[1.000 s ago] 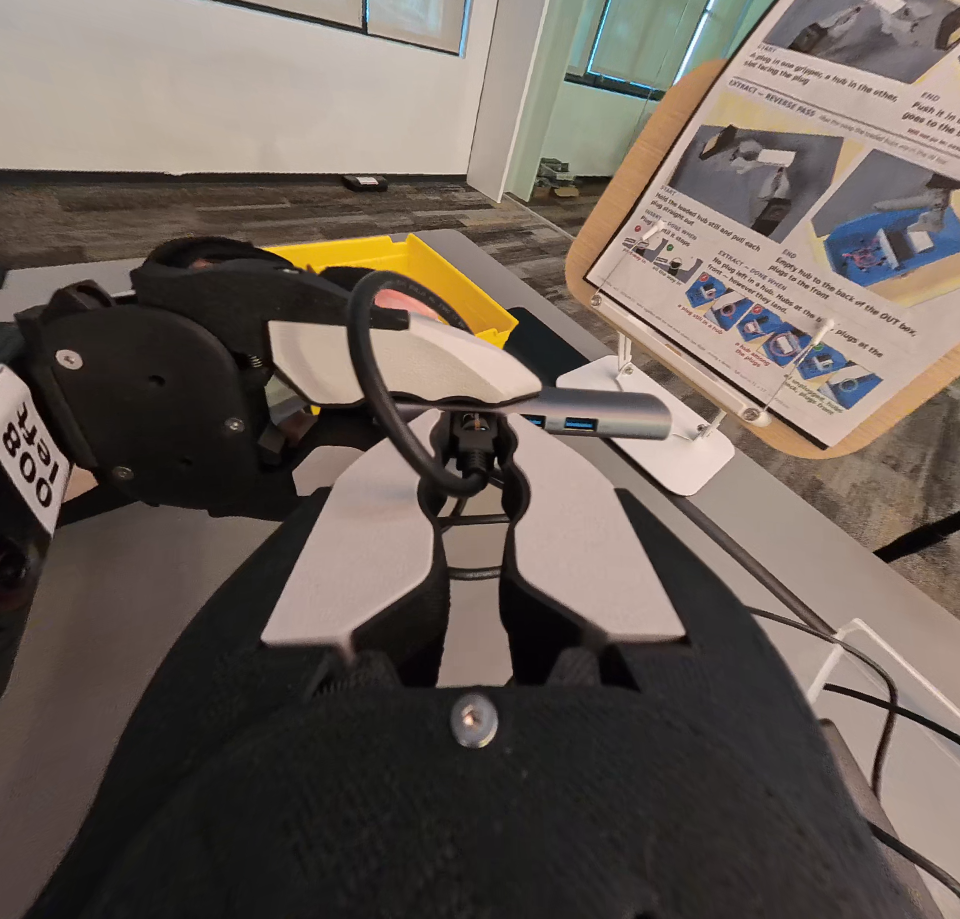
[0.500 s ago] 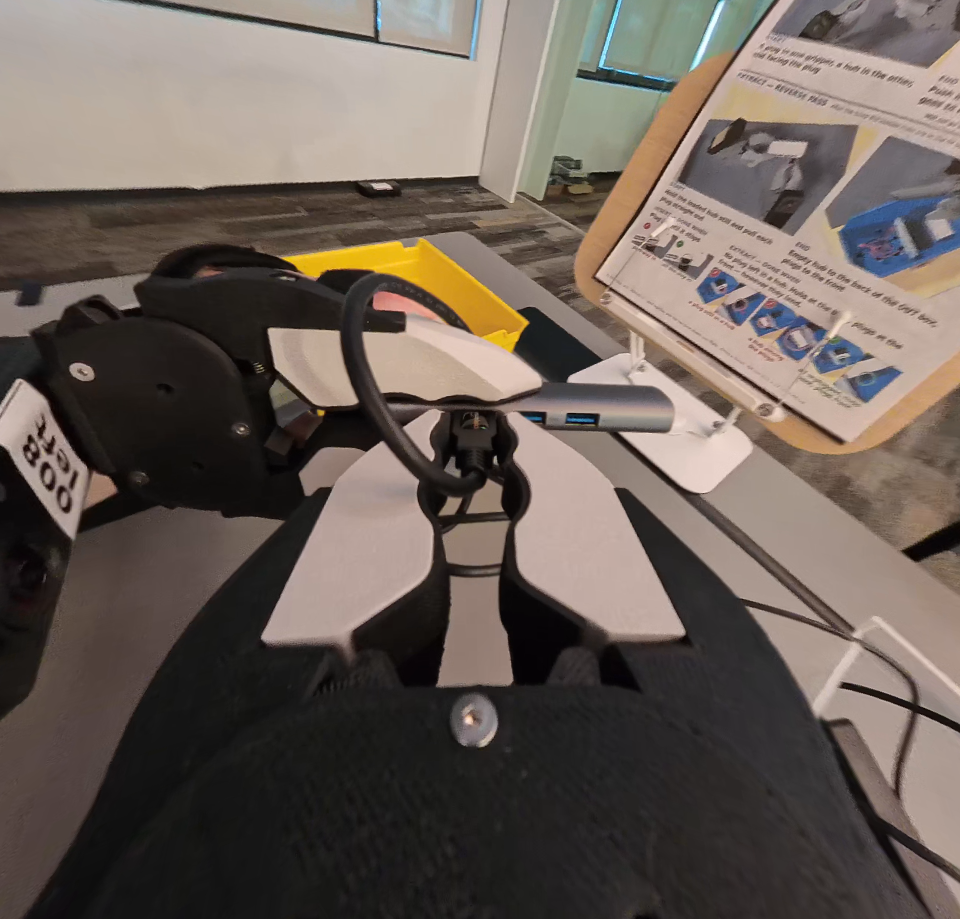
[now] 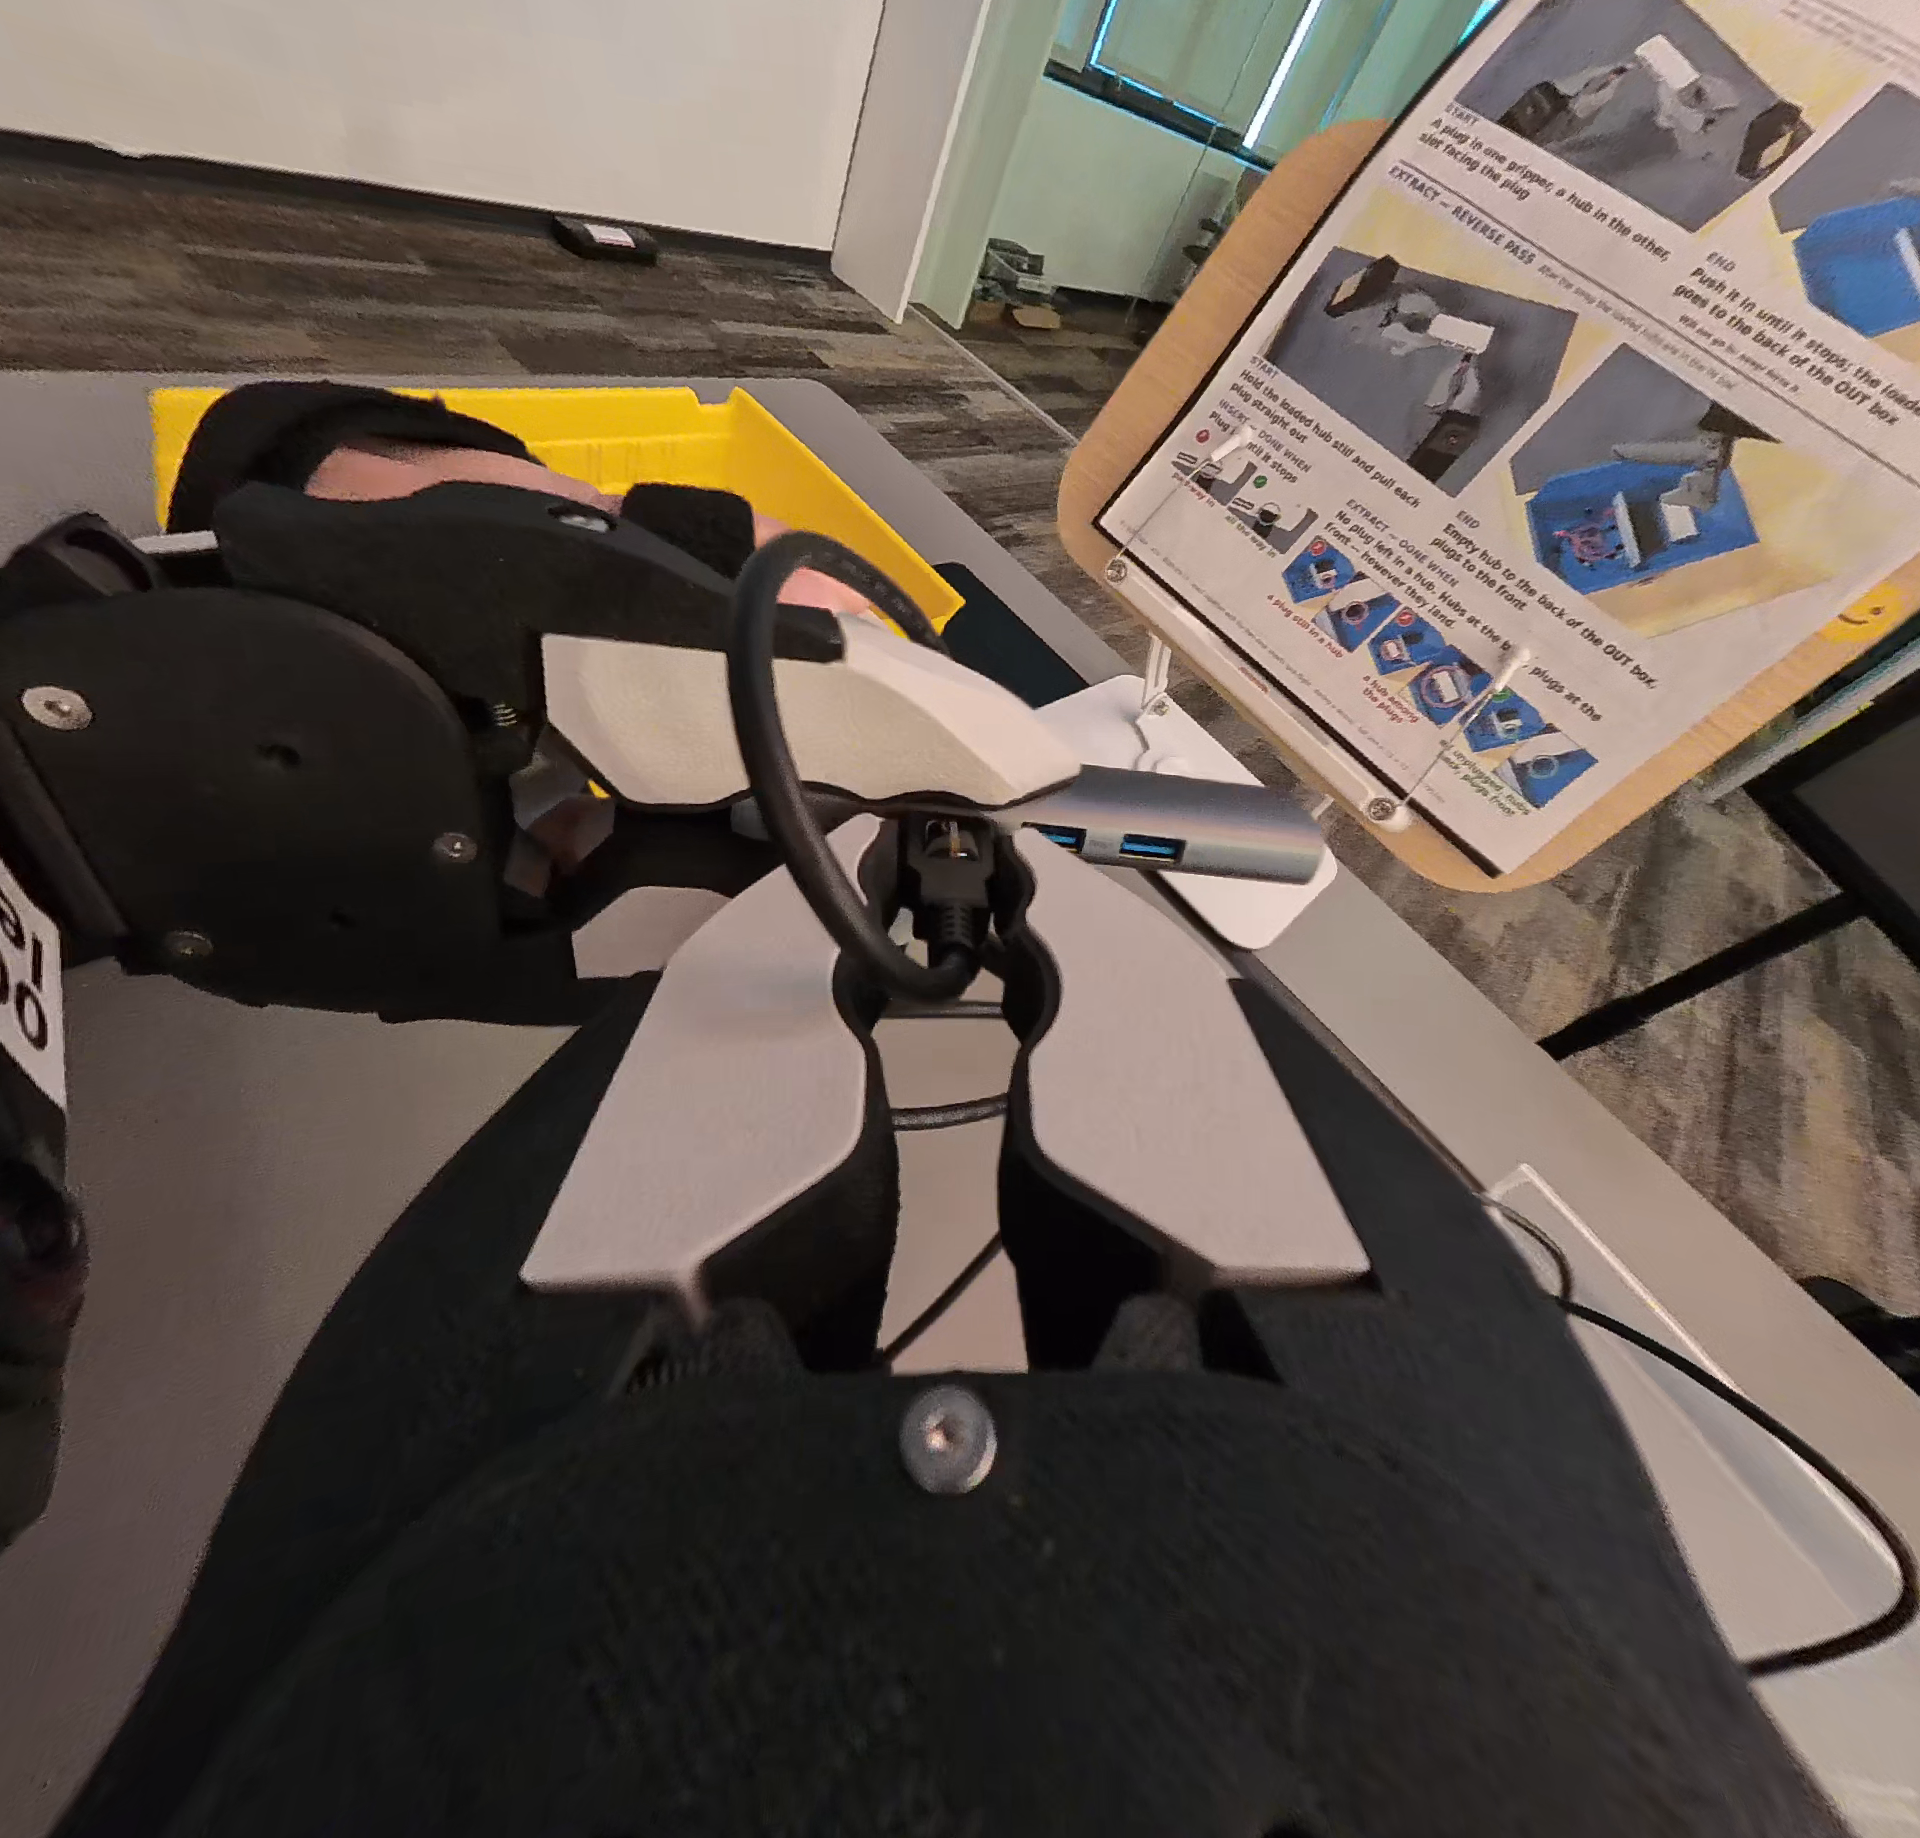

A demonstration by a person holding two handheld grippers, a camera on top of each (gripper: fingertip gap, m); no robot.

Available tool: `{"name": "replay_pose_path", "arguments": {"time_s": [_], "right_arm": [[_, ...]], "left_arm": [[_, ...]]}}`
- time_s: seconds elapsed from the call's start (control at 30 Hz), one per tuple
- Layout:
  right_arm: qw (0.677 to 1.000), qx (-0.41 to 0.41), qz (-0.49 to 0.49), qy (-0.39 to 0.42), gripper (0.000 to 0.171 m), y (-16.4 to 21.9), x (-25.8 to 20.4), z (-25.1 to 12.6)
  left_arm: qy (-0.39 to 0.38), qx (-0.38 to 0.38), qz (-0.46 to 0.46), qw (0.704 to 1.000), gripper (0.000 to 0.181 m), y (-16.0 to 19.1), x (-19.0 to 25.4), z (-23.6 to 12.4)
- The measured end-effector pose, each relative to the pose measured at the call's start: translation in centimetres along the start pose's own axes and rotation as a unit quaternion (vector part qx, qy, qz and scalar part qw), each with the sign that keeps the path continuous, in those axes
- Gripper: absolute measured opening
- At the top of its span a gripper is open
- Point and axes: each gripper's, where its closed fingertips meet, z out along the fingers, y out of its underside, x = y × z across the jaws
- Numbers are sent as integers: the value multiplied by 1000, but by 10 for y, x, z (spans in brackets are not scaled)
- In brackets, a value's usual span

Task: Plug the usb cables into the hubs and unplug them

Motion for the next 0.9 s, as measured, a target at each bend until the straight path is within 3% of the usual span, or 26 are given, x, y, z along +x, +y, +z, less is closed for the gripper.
{"name": "replay_pose_path", "arguments": {"time_s": [0.5, 0.53, 0.6, 0.63, 0.7, 0.9], "right_arm": [[996, 9, 55, -73, 17, -2, -1, -5], [996, 12, 56, -73, 18, -3, 0, -8], [993, 74, 73, -50, 17, -27, 21, -37], [992, 93, 76, -27, 17, -33, 37, -51], [991, 94, 95, -27, 17, -31, 52, -58], [987, 61, 106, -99, 17, -20, 46, -47]], "left_arm": [[0, 21, -17, 1000, 17, -4, -2, -3], [1, 10, -15, 1000, 17, 0, -2, -1], [23, -131, 3, 991, 17, 65, 3, 10], [10, -107, -13, 994, 17, 67, -4, 7], [-17, -20, -64, 998, 16, 32, -27, -4], [-3, -21, -34, 999, 16, 21, -25, -5]]}}
